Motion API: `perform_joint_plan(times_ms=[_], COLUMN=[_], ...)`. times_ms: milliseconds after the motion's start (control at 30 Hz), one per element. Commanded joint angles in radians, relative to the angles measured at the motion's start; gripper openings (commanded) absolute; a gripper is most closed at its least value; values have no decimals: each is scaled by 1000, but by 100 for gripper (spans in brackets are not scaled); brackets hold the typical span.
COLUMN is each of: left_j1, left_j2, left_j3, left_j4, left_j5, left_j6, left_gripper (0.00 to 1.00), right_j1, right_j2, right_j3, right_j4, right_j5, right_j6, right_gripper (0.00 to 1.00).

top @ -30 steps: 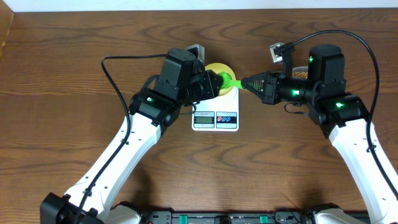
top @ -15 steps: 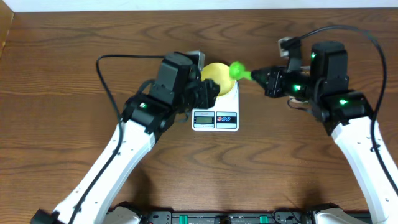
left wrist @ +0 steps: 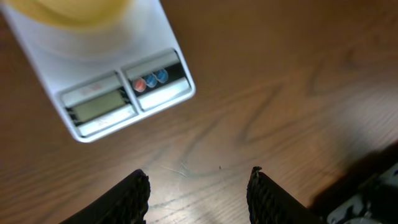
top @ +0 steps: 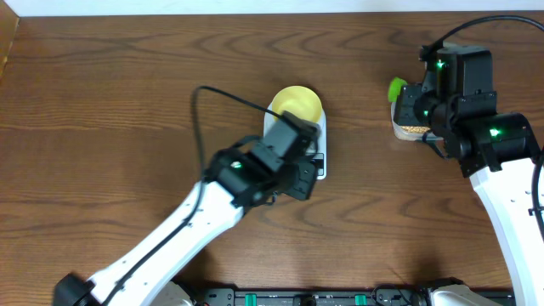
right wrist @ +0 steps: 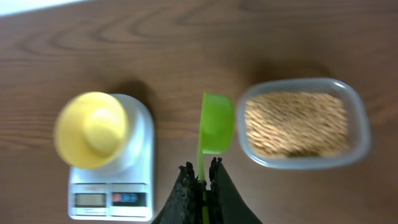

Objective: Scoop item into bowl and weigh 50g on scale
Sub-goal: 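Release the scoop from the left gripper and carry it right toward the soybean tub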

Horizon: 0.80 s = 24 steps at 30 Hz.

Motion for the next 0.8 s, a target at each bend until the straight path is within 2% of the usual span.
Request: perform_joint_plan(times_ms=[0,267,400,767], left_j1=[-28,-37,-37,-36], left_j2=[80,259,351,435], left_j3=[22,22,22,21], left_j4=[6,127,172,269], left_j5=[-17,-17,-19,-176], left_j6=[29,105,148,151], left_gripper=[53,54,59,60], right_j1=[-2,-21,-35,-35], right_j2=[1,1,1,1], right_j3=[19,19,19,19], right_j4=[-28,-95,-118,-136], right_j5=[117,156,156,155], right_j6=[-4,3,3,3], right_gripper=[1,1,1,1])
